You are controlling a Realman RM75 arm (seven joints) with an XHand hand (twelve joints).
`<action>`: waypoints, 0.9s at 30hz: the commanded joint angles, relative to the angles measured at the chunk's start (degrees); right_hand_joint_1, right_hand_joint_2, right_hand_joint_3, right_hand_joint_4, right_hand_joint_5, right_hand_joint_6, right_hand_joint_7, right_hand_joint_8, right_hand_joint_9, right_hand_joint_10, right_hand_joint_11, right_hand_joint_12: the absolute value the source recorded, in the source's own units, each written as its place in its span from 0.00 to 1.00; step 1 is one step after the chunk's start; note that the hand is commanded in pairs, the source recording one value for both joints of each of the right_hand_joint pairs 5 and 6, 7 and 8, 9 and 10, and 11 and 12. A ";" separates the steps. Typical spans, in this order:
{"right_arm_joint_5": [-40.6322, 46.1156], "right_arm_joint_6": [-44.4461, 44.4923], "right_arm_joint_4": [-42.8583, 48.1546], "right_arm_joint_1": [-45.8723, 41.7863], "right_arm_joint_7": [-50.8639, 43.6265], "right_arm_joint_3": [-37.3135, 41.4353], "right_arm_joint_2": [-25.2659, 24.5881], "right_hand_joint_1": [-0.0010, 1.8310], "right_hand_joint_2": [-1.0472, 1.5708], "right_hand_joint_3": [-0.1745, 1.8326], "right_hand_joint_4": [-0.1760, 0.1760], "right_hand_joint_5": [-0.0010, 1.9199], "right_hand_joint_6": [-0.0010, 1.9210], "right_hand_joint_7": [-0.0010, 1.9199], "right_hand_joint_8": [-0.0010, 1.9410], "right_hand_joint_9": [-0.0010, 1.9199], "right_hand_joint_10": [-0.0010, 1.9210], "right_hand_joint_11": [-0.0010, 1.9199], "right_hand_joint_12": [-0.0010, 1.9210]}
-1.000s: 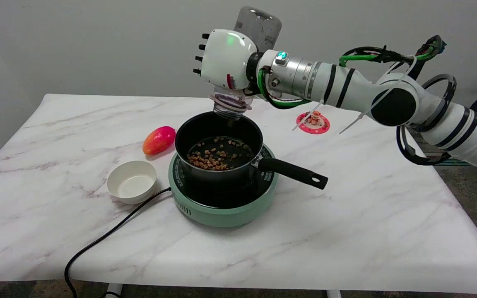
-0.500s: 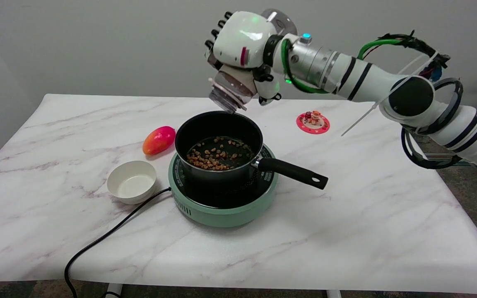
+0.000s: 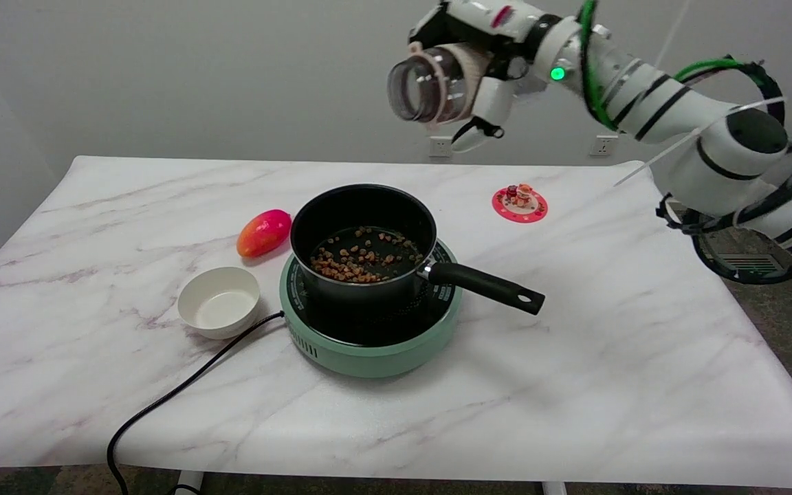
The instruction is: Place the bottle onto the table.
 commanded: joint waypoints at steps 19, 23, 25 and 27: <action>67.93 27.29 -36.12 -43.28 -4.19 36.85 -4.70 0.82 0.88 0.30 0.50 1.00 1.00 1.00 0.99 0.83 0.83 0.69 0.69; 71.16 26.87 -37.02 -42.85 -4.19 34.63 -5.12 0.82 0.88 0.30 0.50 1.00 1.00 1.00 0.99 0.83 0.83 0.69 0.69; 70.75 27.73 -38.49 -41.74 -4.19 33.52 -5.61 0.82 0.87 0.30 0.50 1.00 1.00 1.00 0.99 0.83 0.83 0.69 0.69; 70.67 28.87 -40.43 -40.21 -4.19 31.82 -5.93 0.82 0.87 0.30 0.50 1.00 1.00 1.00 0.99 0.83 0.83 0.69 0.69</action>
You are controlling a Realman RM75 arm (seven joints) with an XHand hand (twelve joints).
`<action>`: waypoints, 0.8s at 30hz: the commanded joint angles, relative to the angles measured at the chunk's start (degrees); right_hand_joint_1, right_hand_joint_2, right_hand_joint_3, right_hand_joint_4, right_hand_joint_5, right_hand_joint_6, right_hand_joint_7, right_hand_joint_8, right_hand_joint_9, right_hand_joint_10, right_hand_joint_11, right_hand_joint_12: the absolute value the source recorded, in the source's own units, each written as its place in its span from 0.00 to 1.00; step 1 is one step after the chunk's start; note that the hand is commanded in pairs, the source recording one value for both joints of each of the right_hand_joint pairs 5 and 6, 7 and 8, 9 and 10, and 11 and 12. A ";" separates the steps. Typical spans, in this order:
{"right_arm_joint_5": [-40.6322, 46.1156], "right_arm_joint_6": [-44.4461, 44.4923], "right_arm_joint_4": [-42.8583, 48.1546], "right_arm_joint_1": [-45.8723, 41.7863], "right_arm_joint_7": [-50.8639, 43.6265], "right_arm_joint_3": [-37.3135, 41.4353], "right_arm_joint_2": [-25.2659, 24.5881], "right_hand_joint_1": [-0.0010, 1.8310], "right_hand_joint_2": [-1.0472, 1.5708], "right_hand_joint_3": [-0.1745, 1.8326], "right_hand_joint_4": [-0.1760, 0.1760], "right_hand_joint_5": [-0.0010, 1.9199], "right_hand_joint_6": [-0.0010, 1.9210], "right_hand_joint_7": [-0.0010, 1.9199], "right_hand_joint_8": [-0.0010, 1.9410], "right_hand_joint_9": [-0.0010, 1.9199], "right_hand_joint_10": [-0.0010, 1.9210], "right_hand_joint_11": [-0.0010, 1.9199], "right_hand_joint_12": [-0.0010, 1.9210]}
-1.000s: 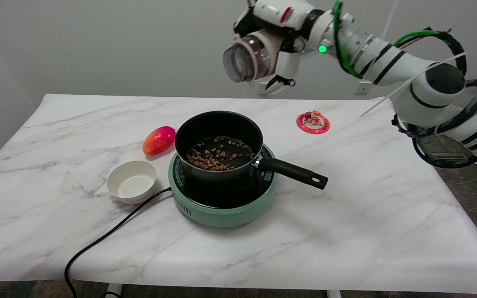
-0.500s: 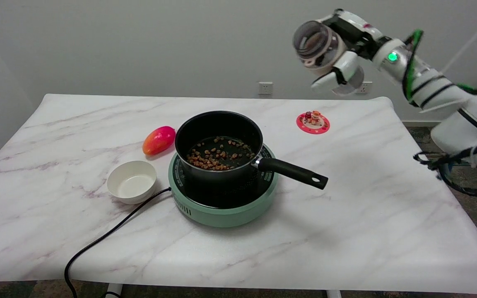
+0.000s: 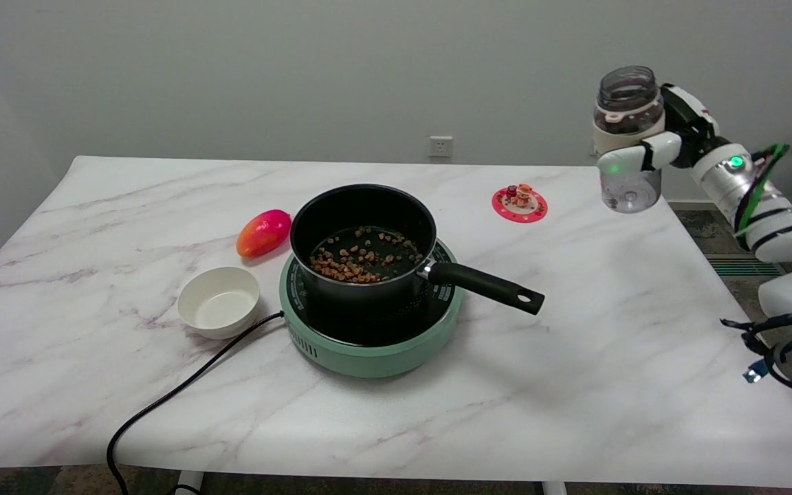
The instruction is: Place the bottle onto the table.
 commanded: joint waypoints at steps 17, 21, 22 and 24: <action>17.60 21.34 -38.44 19.85 -10.36 -21.31 -14.01 0.81 0.87 0.31 0.50 1.00 1.00 1.00 0.99 0.83 0.83 0.69 0.69; 17.61 21.16 -39.06 20.37 -12.68 -21.13 -16.70 0.82 0.87 0.32 0.50 1.00 1.00 1.00 0.99 0.82 0.82 0.69 0.69; 17.68 21.02 -39.16 20.37 -12.89 -21.06 -17.20 0.82 0.87 0.32 0.50 1.00 1.00 1.00 0.99 0.82 0.82 0.69 0.69; 17.68 21.38 -39.98 20.53 -13.08 -21.39 -17.70 0.82 0.87 0.32 0.50 1.00 1.00 1.00 0.99 0.82 0.82 0.69 0.69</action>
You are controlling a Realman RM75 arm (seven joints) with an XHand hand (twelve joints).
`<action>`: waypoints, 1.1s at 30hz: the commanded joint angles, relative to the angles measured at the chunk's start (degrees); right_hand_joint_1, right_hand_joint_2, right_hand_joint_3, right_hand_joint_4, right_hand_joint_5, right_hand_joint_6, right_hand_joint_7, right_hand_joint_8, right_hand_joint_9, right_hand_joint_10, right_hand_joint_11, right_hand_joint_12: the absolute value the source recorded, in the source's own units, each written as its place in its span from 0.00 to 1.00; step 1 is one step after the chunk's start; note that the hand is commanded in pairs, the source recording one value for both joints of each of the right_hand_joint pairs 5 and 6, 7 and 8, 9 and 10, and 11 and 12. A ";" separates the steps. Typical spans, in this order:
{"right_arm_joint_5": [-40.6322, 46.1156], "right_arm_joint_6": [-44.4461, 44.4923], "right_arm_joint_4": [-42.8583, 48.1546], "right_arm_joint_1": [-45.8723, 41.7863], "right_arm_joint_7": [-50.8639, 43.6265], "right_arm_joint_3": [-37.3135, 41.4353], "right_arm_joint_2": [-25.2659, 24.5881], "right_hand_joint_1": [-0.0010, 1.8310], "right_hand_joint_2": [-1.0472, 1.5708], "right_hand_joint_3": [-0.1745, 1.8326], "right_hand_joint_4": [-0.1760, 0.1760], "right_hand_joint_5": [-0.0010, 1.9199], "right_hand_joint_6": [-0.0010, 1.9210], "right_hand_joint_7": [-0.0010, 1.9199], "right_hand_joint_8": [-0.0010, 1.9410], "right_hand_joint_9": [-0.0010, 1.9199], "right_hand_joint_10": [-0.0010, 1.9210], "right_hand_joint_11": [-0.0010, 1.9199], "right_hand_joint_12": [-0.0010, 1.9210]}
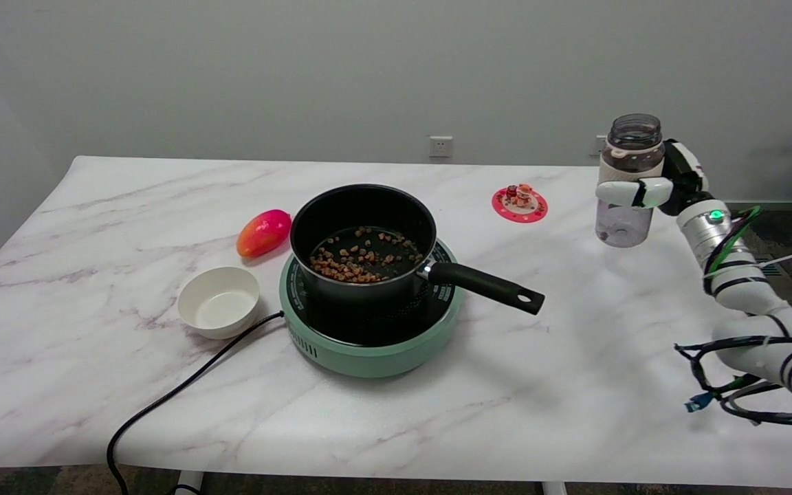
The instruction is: Place the bottle onto the table.
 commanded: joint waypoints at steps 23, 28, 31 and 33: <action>6.54 12.36 -14.40 9.53 -9.11 -9.06 -11.41 0.85 0.80 0.41 0.50 1.00 1.00 1.00 0.99 0.78 0.78 0.66 0.66; 9.18 13.31 -13.77 7.93 -9.02 -9.14 -11.51 0.86 0.78 0.42 0.50 1.00 1.00 1.00 0.99 0.78 0.78 0.66 0.66; 11.05 14.01 -13.78 7.04 -8.74 -9.15 -11.91 0.86 0.77 0.44 0.50 1.00 1.00 1.00 0.99 0.77 0.77 0.66 0.66; 11.98 14.47 -14.03 6.34 -8.09 -9.30 -12.30 0.87 0.76 0.46 0.50 1.00 1.00 1.00 0.99 0.77 0.77 0.66 0.65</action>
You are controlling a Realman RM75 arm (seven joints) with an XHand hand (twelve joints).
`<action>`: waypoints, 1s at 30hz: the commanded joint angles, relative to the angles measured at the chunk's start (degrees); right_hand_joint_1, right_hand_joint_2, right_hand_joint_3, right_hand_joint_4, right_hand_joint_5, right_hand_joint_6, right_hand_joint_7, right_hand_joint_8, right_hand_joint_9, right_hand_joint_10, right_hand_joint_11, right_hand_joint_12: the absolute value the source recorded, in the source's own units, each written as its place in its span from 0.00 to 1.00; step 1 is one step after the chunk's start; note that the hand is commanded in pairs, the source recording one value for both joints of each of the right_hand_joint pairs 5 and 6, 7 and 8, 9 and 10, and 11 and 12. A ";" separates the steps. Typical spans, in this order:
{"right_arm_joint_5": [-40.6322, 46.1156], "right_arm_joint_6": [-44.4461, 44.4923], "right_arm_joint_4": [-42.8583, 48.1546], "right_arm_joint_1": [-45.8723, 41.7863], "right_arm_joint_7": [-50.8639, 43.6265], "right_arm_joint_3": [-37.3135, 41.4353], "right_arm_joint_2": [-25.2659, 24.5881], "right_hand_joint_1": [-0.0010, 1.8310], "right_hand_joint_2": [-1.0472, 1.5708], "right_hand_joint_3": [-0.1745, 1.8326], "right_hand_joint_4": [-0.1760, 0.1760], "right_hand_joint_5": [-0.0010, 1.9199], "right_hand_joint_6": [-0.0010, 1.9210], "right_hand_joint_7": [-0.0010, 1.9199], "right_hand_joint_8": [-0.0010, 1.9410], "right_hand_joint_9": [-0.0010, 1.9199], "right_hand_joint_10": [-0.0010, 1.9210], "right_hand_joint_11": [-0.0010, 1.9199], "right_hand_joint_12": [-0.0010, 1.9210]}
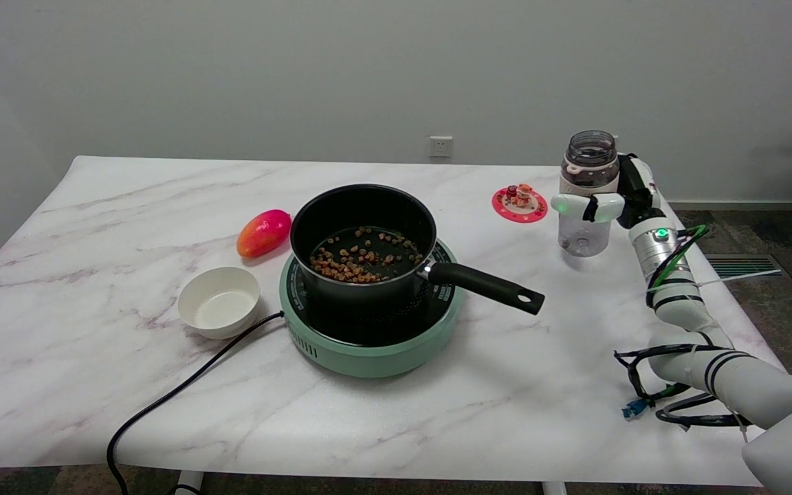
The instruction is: Place the bottle onto the table.
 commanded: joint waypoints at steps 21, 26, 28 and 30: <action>11.63 8.95 -1.71 -6.62 0.81 -1.00 -3.54 0.85 0.64 0.57 0.50 1.00 1.00 1.00 0.99 0.72 0.72 0.64 0.64; 11.54 9.46 -0.97 -6.92 -0.53 -1.00 -3.08 0.72 0.00 0.88 0.50 0.30 0.30 0.62 0.62 0.43 0.43 0.31 0.31; 11.47 9.14 -0.64 -6.92 -0.53 -1.00 -3.00 0.71 0.00 0.77 0.50 0.24 0.24 0.57 0.56 0.36 0.36 0.31 0.31; 11.30 8.94 -0.41 -7.00 -0.53 -1.00 -2.98 0.71 0.00 0.73 0.50 0.21 0.21 0.55 0.54 0.34 0.34 0.31 0.31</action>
